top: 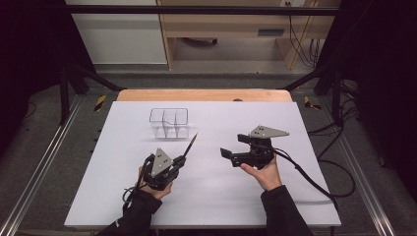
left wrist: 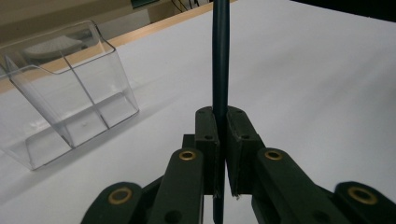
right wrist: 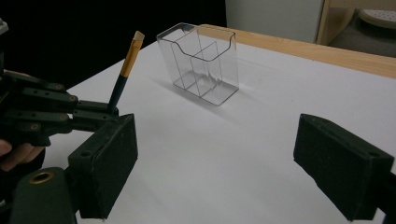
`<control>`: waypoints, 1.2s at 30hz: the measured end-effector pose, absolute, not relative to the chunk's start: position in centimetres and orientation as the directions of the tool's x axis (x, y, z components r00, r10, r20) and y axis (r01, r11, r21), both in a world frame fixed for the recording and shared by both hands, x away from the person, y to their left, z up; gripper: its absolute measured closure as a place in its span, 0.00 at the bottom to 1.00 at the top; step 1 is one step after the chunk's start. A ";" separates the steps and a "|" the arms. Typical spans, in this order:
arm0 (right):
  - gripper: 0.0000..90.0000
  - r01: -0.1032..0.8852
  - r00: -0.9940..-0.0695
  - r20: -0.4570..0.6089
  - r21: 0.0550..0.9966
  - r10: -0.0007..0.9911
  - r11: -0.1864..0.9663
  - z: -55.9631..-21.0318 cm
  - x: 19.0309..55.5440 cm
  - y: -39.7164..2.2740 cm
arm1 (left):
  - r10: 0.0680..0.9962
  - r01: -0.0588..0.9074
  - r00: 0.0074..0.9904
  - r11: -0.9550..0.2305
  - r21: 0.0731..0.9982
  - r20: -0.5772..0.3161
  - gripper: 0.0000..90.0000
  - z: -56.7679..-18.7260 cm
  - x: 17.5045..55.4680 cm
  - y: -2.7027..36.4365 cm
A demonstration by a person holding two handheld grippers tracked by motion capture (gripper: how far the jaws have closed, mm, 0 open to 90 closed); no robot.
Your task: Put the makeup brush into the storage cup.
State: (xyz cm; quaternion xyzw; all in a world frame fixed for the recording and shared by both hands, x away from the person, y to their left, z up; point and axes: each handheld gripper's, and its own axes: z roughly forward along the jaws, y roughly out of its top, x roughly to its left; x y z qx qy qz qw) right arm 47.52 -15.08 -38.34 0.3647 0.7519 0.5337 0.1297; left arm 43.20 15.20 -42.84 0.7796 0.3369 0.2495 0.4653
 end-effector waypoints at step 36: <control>0.18 0.432 -0.663 0.330 0.902 0.672 -0.017 -39.5 47.5 -12.4 | 0.810 0.343 0.585 -0.221 0.913 -0.024 0.93 -43.5 43.0 13.0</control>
